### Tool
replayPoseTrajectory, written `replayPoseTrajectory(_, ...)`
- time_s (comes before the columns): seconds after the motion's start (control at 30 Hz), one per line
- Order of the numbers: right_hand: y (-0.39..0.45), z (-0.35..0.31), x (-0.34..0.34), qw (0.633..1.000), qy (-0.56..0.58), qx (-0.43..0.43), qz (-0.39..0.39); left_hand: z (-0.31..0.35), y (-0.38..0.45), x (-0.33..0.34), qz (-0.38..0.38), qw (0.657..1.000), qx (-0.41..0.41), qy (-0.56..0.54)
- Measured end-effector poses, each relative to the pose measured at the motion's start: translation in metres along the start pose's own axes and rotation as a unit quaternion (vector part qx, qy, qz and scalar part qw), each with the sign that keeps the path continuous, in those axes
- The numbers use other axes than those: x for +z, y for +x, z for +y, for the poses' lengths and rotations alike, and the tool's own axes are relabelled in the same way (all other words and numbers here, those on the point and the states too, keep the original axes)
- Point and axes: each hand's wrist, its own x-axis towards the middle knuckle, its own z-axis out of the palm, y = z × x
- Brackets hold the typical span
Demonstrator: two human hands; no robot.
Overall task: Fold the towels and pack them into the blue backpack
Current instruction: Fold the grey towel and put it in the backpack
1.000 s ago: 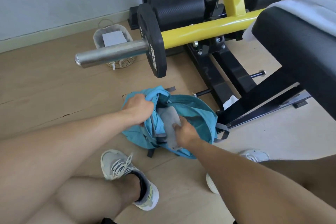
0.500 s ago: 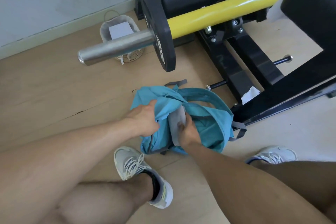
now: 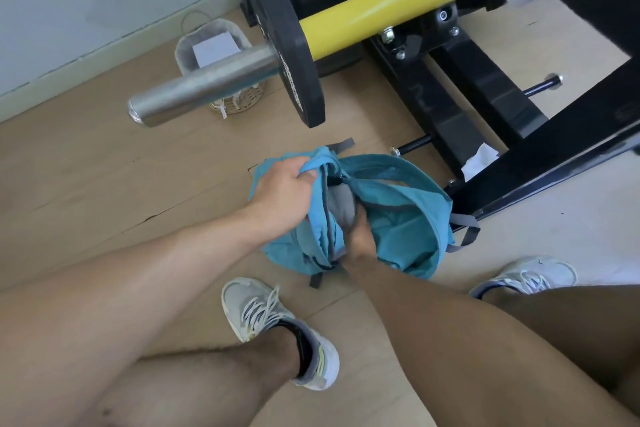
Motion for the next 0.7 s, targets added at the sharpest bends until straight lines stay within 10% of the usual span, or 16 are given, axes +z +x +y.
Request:
replayPoseTrajectory(0.2, -0.014, -0.008, -0.013, 0.970, -0.241, -0.031, -0.002, -0.001, 0.003, -0.007, 0.021, 0.997, -0.015, -0.070)
replayPoseTrajectory(0.33, -0.043, -0.010, -0.039, 0.940, -0.228, -0.155, 0.200, 0.001, 0.008, -0.011, 0.016, 0.997, -0.029, -0.076)
replayPoseTrajectory(0.53, -0.060, -0.006, -0.112, 0.943, -0.008, 0.091, 0.320, -0.001, 0.009, -0.015, 0.006, 0.996, -0.034, -0.080)
replayPoseTrajectory(0.7, -0.066, -0.034, -0.144, 0.950, -0.143, 0.095, 0.261, 0.009, 0.009, -0.020, -0.008, 0.995, -0.050, -0.081)
